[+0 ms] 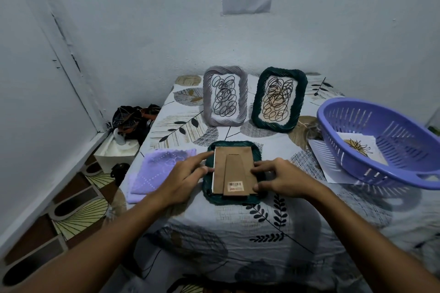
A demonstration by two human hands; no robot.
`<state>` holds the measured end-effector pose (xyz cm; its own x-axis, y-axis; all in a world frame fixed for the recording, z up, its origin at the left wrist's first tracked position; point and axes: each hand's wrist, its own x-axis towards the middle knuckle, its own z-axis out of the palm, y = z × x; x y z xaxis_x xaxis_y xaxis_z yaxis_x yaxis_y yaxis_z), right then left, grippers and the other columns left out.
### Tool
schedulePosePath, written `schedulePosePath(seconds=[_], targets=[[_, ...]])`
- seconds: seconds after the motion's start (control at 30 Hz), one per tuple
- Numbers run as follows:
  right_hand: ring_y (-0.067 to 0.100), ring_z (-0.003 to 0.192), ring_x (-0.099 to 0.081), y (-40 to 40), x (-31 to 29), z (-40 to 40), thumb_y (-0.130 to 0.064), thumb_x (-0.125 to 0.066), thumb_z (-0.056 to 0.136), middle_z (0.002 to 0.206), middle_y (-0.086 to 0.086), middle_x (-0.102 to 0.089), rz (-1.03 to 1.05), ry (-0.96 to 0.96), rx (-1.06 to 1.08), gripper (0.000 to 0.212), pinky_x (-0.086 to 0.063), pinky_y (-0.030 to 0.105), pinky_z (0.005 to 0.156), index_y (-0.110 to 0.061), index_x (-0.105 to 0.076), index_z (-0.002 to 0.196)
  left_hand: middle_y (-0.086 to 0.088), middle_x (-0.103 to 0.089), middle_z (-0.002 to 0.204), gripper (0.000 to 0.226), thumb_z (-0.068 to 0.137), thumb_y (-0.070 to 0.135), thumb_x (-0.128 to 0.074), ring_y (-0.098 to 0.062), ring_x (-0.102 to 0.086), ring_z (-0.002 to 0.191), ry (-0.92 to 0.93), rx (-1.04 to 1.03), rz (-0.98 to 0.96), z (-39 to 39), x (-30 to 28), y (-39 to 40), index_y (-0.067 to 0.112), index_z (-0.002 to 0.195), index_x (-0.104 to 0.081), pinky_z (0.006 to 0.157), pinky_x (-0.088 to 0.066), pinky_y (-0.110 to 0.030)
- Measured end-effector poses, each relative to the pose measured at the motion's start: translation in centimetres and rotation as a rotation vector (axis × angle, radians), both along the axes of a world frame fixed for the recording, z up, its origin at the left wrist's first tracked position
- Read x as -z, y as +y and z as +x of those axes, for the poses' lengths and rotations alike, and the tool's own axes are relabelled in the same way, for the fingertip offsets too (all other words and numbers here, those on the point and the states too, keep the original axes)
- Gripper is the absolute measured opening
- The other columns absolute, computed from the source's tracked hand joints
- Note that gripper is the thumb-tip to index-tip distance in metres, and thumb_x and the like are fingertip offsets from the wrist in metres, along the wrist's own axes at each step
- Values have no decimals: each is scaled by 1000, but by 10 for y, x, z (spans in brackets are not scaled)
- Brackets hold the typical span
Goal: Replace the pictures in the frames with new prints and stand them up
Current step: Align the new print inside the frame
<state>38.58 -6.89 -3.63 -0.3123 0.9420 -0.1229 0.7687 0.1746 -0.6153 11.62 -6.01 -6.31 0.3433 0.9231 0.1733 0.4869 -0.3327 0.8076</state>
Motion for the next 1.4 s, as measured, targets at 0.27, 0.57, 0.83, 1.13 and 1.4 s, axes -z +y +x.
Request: schedulePosePath(seconds=[0.27,0.57,0.83,1.13,1.4], targets=[[13,134,-40,2,3,2,-13,-72,81,147,-4,-44,23,16,-2,56,-28,26,107,-18,-55,134,11,-67,115,49,85,34,-44,12,-56,107,-1,-41,-56,3,-9,0,19,128,-60,93,-45,-17],[12,118,-53,6,6,9,-17,-81,73,132,-3,-58,100,43,24,40,-40,26,98,-18,-71,111,9,-75,79,48,88,40,-37,5,-63,91,24,-84,-11,8,-12,-6,20,124,-60,82,-42,-15],[12,114,-56,7,5,6,-21,-83,70,127,-2,-62,121,21,27,42,-41,23,95,-19,-72,110,7,-74,78,24,99,31,-40,10,-61,83,33,-99,-29,10,-15,-8,30,111,-60,72,-39,-16],[12,109,-55,8,3,4,-23,-83,69,122,-3,-62,126,-16,19,38,-45,30,95,-21,-73,106,5,-73,81,25,102,31,-40,-13,-67,86,104,-76,-46,14,-26,-9,32,90,-62,87,-49,-34],[11,96,-58,16,-6,2,-25,-82,72,99,-7,-66,166,54,37,25,-45,25,79,-19,-76,95,1,-68,103,24,87,21,-67,-12,-60,98,289,-54,161,6,-35,12,14,109,-70,90,-49,-34]])
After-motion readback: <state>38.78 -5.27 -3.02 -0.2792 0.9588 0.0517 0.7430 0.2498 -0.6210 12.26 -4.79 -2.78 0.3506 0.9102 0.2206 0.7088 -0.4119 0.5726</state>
